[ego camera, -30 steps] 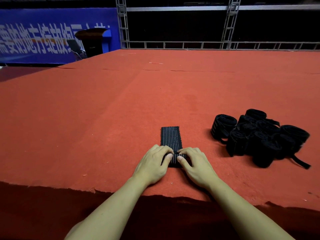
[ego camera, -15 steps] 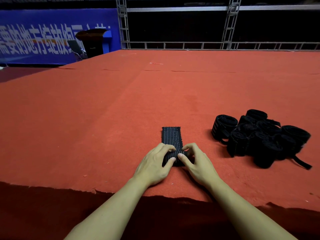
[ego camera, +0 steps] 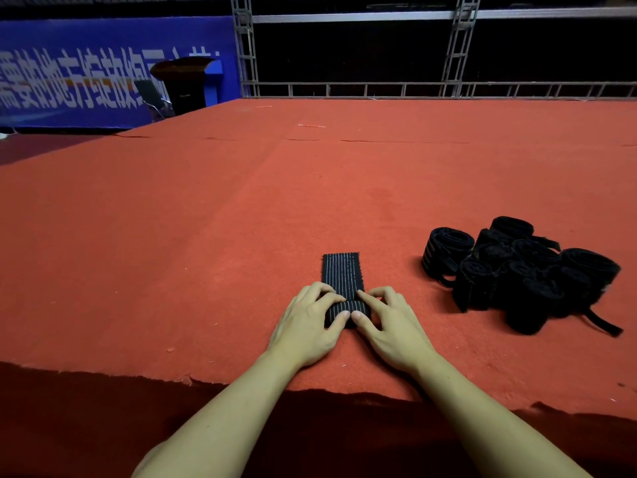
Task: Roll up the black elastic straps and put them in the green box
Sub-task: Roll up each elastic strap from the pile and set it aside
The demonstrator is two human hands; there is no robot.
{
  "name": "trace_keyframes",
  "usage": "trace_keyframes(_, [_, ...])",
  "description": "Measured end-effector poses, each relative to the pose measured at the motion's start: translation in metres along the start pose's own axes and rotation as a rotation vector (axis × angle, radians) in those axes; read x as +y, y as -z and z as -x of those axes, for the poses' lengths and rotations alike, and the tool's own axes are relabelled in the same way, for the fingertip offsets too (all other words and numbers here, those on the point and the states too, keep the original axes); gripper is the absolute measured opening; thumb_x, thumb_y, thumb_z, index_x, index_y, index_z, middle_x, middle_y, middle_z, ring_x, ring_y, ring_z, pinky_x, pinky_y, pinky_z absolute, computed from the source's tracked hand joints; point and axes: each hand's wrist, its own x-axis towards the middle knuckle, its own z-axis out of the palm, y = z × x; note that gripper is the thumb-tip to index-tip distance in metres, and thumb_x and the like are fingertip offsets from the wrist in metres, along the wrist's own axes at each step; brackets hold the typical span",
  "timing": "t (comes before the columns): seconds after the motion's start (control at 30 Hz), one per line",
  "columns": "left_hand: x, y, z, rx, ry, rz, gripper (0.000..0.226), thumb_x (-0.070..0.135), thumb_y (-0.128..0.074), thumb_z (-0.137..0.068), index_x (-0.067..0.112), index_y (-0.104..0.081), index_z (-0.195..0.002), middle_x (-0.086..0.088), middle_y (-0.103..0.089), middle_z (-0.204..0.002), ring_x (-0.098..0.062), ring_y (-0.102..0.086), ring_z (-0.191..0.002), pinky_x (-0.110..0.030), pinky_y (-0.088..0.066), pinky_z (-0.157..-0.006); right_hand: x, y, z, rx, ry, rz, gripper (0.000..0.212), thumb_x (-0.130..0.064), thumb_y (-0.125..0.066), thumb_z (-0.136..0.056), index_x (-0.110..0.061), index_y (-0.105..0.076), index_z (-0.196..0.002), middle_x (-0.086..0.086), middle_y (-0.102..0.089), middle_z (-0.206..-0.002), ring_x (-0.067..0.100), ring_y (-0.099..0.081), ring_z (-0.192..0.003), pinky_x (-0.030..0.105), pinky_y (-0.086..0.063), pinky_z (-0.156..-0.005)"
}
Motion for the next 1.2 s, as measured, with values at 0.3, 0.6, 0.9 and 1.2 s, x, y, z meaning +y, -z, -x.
trace_keyframes(0.3, [-0.004,0.002,-0.002,-0.139,0.0,-0.011,0.046,0.057,-0.05,-0.09,0.039,-0.05,-0.132,0.018,-0.055,-0.131,-0.007,-0.049,-0.126,-0.032,-0.036,-0.112,0.0,0.0,0.001,-0.06,0.063,0.005,0.053,-0.05,-0.056,-0.094,-0.046,-0.041,-0.144,-0.023,-0.045,-0.147,0.004,-0.038,-0.134,0.034,-0.034,-0.113])
trace_keyframes(0.6, [0.001,0.006,0.002,-0.101,-0.029,0.091,0.04,0.043,-0.055,-0.099,0.037,-0.048,-0.138,0.023,-0.046,-0.125,-0.001,-0.047,-0.12,-0.033,-0.045,-0.104,0.006,-0.004,-0.001,-0.003,-0.048,-0.119,0.031,-0.059,-0.051,-0.095,-0.046,-0.05,-0.124,-0.01,-0.058,-0.111,0.008,-0.049,-0.109,0.037,-0.044,-0.1])
trace_keyframes(0.9, [0.007,0.01,0.005,-0.074,-0.035,0.178,0.027,0.045,-0.05,-0.104,0.037,-0.057,-0.128,0.023,-0.051,-0.118,-0.002,-0.06,-0.104,-0.031,-0.05,-0.094,0.005,-0.001,-0.002,0.053,-0.086,-0.189,0.036,-0.061,-0.043,-0.097,-0.033,-0.065,-0.1,-0.014,-0.064,-0.095,0.001,-0.05,-0.1,0.032,-0.045,-0.09])
trace_keyframes(1.2, [0.003,0.006,0.001,-0.053,-0.053,0.087,0.039,0.053,-0.039,-0.103,0.033,-0.061,-0.129,0.02,-0.053,-0.12,-0.003,-0.048,-0.112,-0.035,-0.047,-0.1,0.003,-0.002,-0.006,0.059,-0.088,-0.113,0.046,-0.061,-0.039,-0.098,-0.026,-0.068,-0.093,-0.015,-0.062,-0.095,0.008,-0.049,-0.098,0.032,-0.044,-0.092])
